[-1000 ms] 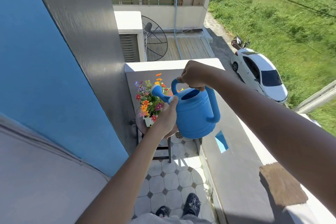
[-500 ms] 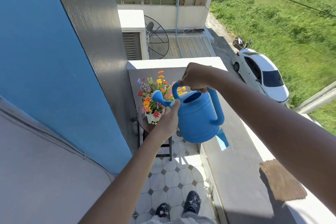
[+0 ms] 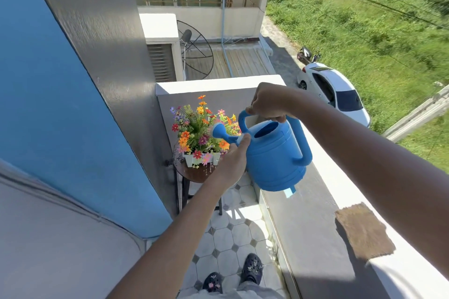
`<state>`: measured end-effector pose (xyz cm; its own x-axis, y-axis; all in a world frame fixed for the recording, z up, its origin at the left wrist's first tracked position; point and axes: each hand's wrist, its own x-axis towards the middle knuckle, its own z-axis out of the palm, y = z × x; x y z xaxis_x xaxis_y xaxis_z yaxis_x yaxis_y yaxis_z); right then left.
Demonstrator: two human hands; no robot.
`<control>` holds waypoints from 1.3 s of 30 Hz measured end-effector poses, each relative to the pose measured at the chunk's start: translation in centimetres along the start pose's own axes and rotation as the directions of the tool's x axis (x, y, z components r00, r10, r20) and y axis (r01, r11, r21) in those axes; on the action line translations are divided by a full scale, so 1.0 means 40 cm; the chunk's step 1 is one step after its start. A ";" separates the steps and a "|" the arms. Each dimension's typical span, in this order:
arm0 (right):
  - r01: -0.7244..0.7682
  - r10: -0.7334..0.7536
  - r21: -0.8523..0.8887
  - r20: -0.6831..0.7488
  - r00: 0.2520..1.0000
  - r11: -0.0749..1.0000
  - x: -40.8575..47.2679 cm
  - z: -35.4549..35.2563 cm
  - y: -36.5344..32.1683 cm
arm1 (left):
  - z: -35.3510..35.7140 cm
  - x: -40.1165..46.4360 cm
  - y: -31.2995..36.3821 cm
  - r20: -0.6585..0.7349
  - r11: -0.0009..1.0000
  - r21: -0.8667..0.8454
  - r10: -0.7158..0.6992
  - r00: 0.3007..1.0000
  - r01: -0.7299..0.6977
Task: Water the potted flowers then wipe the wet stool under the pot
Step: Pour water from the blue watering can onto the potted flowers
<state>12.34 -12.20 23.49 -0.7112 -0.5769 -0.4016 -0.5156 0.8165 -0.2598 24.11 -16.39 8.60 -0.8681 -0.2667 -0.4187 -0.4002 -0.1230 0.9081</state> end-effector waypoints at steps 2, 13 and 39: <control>-0.007 0.007 0.005 0.000 1.000 1.000 0.001 -0.005 0.012 | 0.011 0.024 -0.014 0.005 1.000 0.012 -0.017 1.000 0.017; -0.057 0.056 -0.041 -0.020 0.998 0.998 0.016 -0.031 0.059 | 0.052 0.048 0.027 0.091 1.000 -0.005 -0.003 0.996 0.004; 0.012 -0.014 -0.039 -0.039 0.999 0.999 0.156 -0.100 0.026 | 0.002 0.151 0.108 -0.064 0.989 -0.076 0.121 0.991 -0.126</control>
<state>5.45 -15.07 24.22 -0.7220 -0.5886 -0.3637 -0.5427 0.8079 -0.2299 17.09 -18.47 10.00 -0.8894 -0.3405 -0.3050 -0.2647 -0.1605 0.9509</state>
